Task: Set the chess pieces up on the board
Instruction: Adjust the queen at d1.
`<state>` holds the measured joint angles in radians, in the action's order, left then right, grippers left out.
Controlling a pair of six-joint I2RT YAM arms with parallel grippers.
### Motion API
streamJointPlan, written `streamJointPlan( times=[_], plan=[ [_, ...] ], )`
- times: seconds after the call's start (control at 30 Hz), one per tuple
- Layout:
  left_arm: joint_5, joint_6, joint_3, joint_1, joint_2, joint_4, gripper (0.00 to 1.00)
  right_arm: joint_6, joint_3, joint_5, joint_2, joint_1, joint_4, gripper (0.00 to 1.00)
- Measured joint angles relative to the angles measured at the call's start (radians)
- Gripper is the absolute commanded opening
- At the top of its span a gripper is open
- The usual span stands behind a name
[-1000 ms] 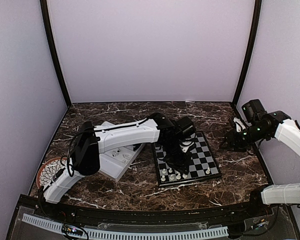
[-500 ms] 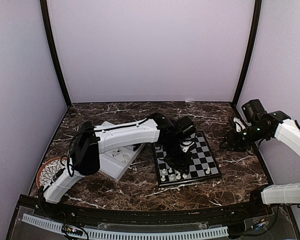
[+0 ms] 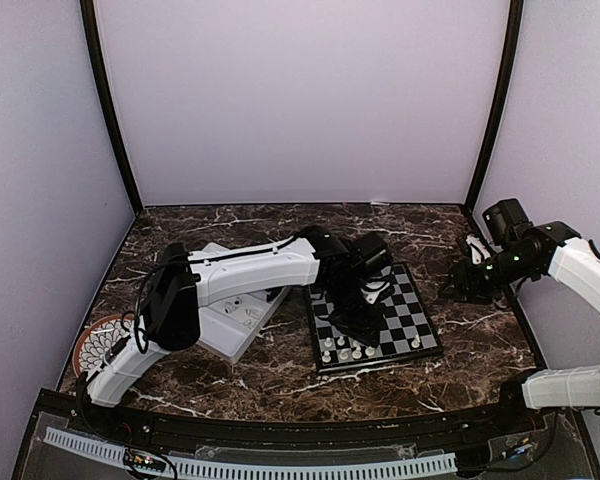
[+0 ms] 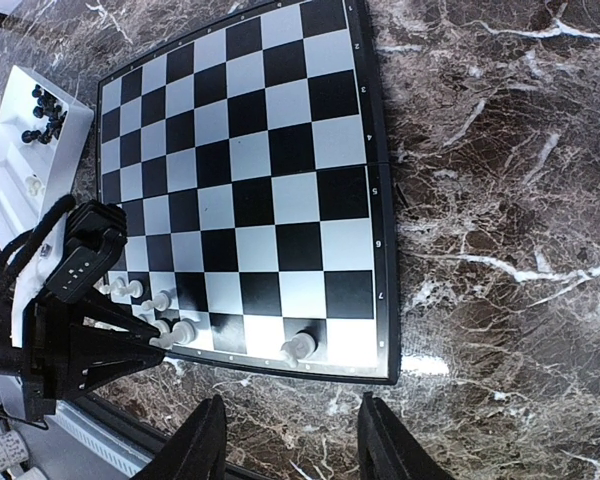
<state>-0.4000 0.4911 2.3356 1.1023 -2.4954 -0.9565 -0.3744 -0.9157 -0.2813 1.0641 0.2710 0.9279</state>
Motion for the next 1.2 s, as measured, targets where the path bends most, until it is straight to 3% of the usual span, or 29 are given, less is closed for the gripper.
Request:
streamJointPlan(
  times=[0.87,1.2],
  plan=[
    [-0.004,0.0,0.0,0.0,-0.01,0.035,0.18,0.0,0.007,-0.003,0.0,0.0,0.0,0.46],
    [0.04,-0.021,0.003,-0.005,-0.011,0.042,0.34,0.003,0.007,-0.003,0.01,0.0,0.0,0.47]
  ],
)
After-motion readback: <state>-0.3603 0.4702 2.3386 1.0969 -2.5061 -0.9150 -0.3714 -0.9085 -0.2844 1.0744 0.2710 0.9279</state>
